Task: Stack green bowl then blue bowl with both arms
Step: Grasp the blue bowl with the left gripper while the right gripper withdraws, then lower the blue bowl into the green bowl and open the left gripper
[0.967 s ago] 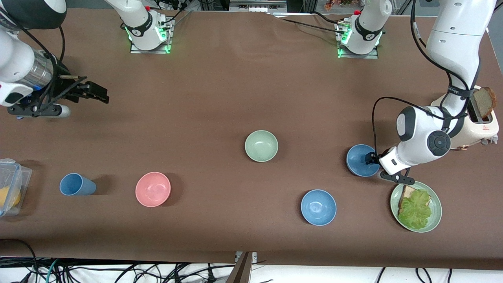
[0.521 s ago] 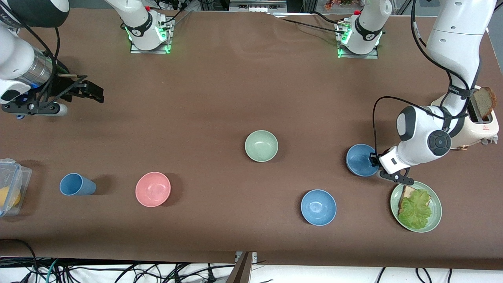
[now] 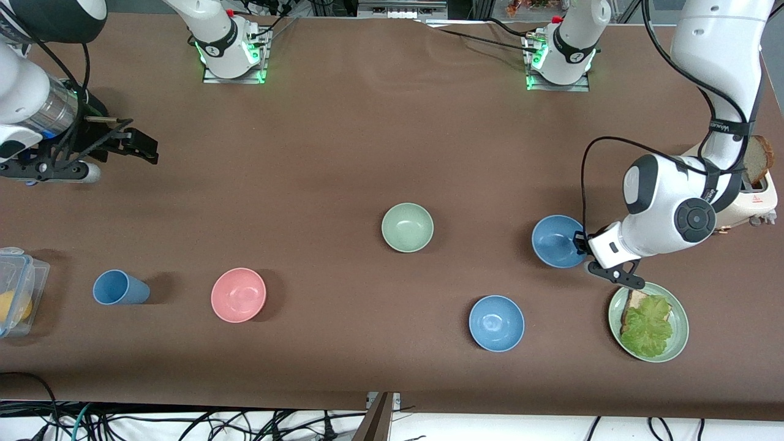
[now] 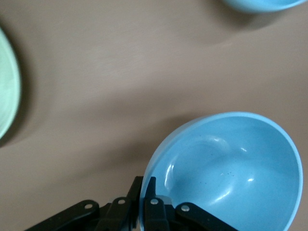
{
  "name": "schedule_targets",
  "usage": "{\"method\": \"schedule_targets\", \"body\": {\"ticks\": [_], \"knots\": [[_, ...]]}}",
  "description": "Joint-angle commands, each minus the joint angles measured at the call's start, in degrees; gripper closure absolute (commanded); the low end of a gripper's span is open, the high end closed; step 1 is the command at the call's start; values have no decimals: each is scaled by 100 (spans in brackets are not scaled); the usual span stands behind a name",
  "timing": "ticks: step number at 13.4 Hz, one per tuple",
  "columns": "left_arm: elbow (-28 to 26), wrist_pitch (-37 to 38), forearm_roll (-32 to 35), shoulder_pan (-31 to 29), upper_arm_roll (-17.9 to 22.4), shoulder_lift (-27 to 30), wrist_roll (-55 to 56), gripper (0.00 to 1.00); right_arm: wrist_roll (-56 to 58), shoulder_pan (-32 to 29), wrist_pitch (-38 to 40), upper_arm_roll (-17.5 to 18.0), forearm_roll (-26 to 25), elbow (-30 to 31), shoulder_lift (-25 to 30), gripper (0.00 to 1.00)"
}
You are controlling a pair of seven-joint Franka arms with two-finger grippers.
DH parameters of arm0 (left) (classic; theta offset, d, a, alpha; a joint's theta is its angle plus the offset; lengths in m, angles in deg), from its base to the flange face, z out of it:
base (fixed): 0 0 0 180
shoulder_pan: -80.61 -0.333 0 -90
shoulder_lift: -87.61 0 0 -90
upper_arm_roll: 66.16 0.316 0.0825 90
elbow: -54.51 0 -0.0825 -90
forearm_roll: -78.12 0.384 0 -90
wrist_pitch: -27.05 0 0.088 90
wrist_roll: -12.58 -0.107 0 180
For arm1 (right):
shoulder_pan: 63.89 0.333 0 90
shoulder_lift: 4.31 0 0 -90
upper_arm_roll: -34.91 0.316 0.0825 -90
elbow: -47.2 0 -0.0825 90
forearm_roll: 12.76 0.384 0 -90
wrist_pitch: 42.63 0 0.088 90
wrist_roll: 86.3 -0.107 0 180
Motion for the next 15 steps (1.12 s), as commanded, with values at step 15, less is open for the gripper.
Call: {"method": "schedule_targets", "body": {"ticks": [15], "knots": [[1676,-65,-1343,2451,-174,-1495,3192,100,75,-51,355,55,-129,-453,-165,1]]}}
